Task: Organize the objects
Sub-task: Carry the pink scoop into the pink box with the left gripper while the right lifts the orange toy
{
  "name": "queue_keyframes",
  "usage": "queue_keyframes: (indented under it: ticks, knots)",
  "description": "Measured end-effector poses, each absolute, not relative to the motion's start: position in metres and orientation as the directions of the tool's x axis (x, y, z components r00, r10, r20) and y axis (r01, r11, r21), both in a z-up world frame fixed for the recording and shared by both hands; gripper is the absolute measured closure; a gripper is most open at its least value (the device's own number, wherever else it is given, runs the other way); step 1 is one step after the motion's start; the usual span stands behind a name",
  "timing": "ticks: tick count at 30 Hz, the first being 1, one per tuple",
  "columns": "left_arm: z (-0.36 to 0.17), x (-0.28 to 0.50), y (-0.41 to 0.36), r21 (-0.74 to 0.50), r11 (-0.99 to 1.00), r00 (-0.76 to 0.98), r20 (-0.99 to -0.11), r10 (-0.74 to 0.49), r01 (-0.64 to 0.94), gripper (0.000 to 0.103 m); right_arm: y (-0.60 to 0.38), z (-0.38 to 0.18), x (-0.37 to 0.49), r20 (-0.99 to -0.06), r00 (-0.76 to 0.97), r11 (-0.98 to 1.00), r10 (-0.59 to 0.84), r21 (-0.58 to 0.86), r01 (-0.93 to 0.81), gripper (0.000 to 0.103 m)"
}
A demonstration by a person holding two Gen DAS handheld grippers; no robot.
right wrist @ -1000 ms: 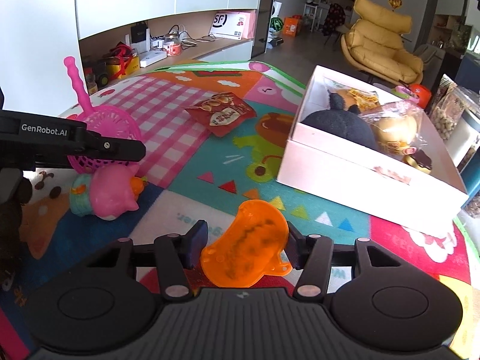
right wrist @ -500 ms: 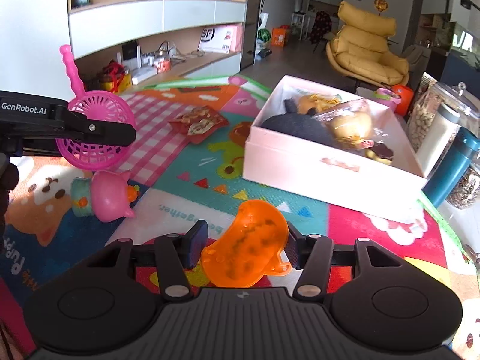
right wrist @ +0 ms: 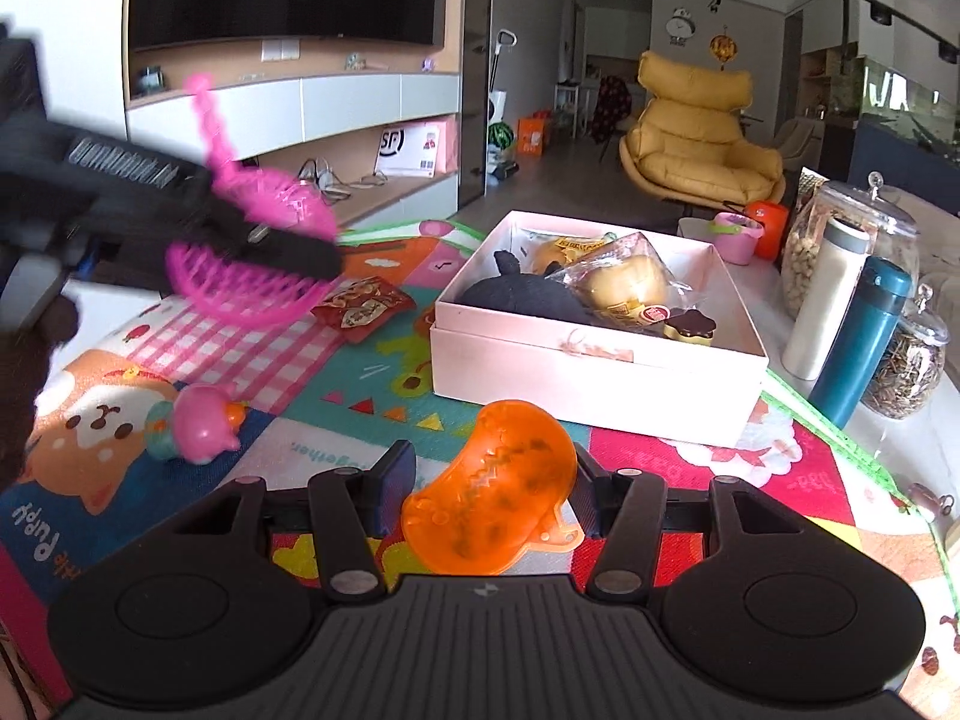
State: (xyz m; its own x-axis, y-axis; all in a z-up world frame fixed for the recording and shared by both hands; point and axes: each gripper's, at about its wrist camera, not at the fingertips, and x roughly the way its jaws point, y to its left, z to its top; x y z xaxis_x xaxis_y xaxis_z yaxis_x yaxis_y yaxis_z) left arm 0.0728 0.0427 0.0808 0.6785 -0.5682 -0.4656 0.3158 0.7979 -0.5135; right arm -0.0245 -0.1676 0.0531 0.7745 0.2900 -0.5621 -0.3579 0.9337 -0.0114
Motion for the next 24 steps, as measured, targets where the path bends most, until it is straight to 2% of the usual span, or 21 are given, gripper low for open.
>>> queue_keyframes:
  ticks: [6, 12, 14, 18, 20, 24]
  knots:
    - [0.103, 0.131, -0.016, -0.482, 0.769, 0.612, -0.476, -0.632, 0.419, 0.074, -0.182, 0.049, -0.030, -0.520, 0.810, 0.940, 0.272, -0.037, -0.340, 0.050]
    - [0.086, 0.205, -0.074, -0.625, 0.657, 0.441, -0.491, -0.751, 0.422, 0.074, -0.202, 0.048, -0.021, -0.510, 0.822, 0.952, 0.254, -0.020, -0.306, 0.050]
    - [0.074, 0.224, -0.085, -0.623, 0.685, 0.425, -0.540, -0.727, 0.379, 0.074, -0.207, 0.046, -0.016, -0.516, 0.820, 0.956, 0.246, -0.012, -0.294, 0.050]
    - [0.052, 0.243, -0.085, -0.542, 0.787, 0.420, -0.666, -0.616, 0.296, 0.074, -0.213, 0.042, -0.010, -0.523, 0.816, 0.959, 0.246, 0.007, -0.285, 0.050]
    - [0.048, 0.243, -0.076, -0.527, 0.800, 0.428, -0.677, -0.599, 0.286, 0.074, -0.216, 0.041, -0.008, -0.520, 0.817, 0.959, 0.250, 0.014, -0.284, 0.050]
    - [0.060, 0.227, -0.056, -0.447, 0.823, 0.515, -0.642, -0.568, 0.351, 0.074, -0.219, 0.040, -0.001, -0.521, 0.814, 0.959, 0.255, 0.029, -0.282, 0.050]
